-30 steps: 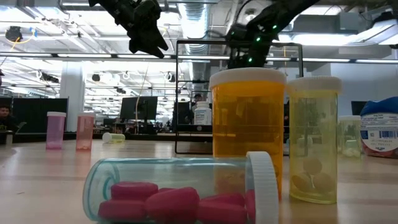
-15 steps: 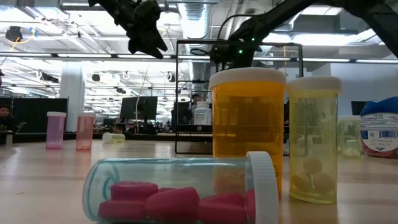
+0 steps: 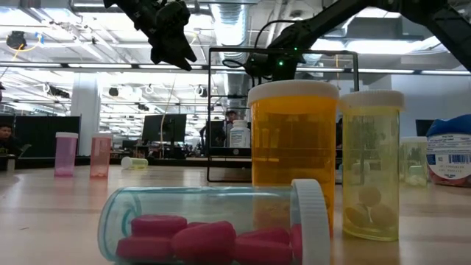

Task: Pick and place medicine bottles onto shelf by color
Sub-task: Put the blue pill bottle on the shelf, then put the pink pill bottle on the shelf

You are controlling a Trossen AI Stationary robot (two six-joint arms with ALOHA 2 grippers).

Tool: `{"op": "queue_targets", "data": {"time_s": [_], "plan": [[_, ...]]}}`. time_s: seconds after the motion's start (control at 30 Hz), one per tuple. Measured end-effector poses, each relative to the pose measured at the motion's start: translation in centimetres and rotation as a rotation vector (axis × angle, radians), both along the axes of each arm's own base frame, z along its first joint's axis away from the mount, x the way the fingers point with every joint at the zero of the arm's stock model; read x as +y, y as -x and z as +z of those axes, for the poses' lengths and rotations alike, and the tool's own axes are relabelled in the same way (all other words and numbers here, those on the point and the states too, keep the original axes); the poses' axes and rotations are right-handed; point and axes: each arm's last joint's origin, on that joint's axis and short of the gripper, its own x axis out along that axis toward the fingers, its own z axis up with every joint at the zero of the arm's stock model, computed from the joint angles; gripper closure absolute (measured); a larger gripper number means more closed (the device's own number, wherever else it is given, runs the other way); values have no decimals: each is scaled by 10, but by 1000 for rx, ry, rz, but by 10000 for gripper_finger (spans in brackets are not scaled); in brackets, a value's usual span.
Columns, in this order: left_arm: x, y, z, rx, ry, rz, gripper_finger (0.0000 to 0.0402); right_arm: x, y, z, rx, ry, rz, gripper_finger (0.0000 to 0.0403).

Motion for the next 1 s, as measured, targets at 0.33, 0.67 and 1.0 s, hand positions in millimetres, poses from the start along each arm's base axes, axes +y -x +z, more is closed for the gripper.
{"op": "queue_targets", "data": {"time_s": [0.33, 0.67, 1.0], "plan": [[0, 0, 0, 0, 0, 0, 178, 1, 2, 6, -11, 8, 2, 172], [0, 0, 0, 1, 0, 0, 178, 13, 19, 38, -5, 3, 0, 176], [0, 4, -6, 53, 37, 81, 178, 43, 54, 83, 27, -43, -36, 181]]}}
